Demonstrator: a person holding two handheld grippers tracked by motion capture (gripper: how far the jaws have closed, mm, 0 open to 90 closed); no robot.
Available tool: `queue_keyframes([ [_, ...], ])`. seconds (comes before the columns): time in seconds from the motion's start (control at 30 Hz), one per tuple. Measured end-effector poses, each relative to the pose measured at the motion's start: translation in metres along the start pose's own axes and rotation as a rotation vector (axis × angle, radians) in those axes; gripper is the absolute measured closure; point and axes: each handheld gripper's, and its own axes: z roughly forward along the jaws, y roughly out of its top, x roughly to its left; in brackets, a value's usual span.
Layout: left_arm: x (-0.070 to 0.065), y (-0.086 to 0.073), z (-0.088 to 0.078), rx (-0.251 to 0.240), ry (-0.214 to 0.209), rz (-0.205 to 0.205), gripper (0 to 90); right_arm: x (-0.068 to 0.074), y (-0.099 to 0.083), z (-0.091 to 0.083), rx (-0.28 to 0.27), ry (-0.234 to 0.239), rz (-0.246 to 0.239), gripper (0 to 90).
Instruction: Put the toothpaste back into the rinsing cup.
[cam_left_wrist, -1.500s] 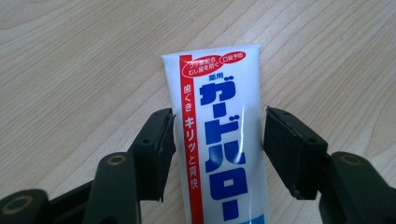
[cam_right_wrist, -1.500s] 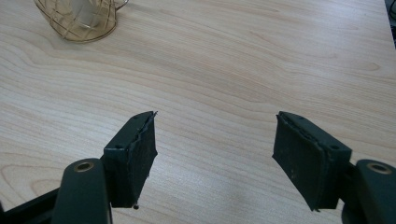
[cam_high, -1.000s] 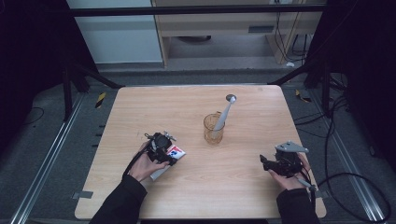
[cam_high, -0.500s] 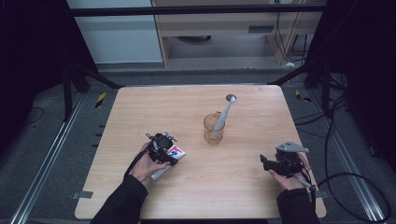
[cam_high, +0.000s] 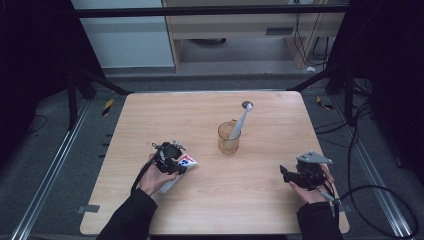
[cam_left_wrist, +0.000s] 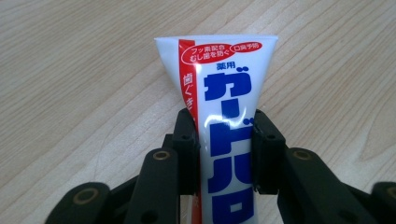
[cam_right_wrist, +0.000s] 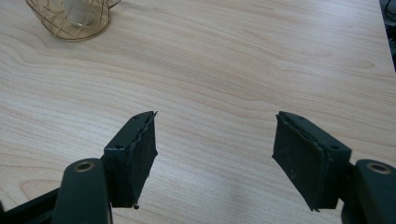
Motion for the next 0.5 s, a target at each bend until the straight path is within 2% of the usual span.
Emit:
queue_keyframes([
  [0.07,0.002,-0.001,-0.003,-0.012,-0.003,-0.011,68.4,0.000,0.000,0.000,-0.002,0.000,-0.001,30.0],
  [0.13,0.006,-0.003,-0.014,-0.063,0.006,-0.033,68.7,-0.002,-0.001,0.000,-0.010,-0.006,-0.004,29.9],
  [0.2,0.007,-0.003,-0.019,-0.080,0.013,-0.036,68.7,-0.002,-0.001,0.000,-0.013,-0.005,-0.001,29.9],
  [0.23,0.009,-0.004,-0.027,-0.119,0.021,-0.049,68.8,-0.001,-0.001,0.000,-0.015,-0.007,0.000,29.3],
  [0.27,0.009,-0.004,-0.027,-0.119,0.021,-0.049,68.8,-0.001,-0.001,0.000,-0.015,-0.007,0.000,29.3],
  [0.37,0.012,-0.005,-0.043,-0.199,0.032,-0.074,68.8,-0.001,-0.001,0.000,-0.027,-0.016,0.000,28.0],
  [0.4,0.013,-0.006,-0.051,-0.243,0.046,-0.084,68.8,-0.001,-0.001,0.000,-0.027,-0.015,0.002,27.8],
  [0.43,0.013,-0.006,-0.051,-0.243,0.046,-0.084,68.8,-0.001,-0.001,0.000,-0.027,-0.016,0.002,27.8],
  [0.47,0.014,-0.007,-0.058,-0.282,0.056,-0.095,68.8,-0.001,-0.002,0.000,-0.028,-0.017,0.002,27.5],
  [0.5,0.014,-0.007,-0.060,-0.298,0.060,-0.097,68.8,-0.001,-0.002,0.000,-0.028,-0.019,0.003,27.3],
])
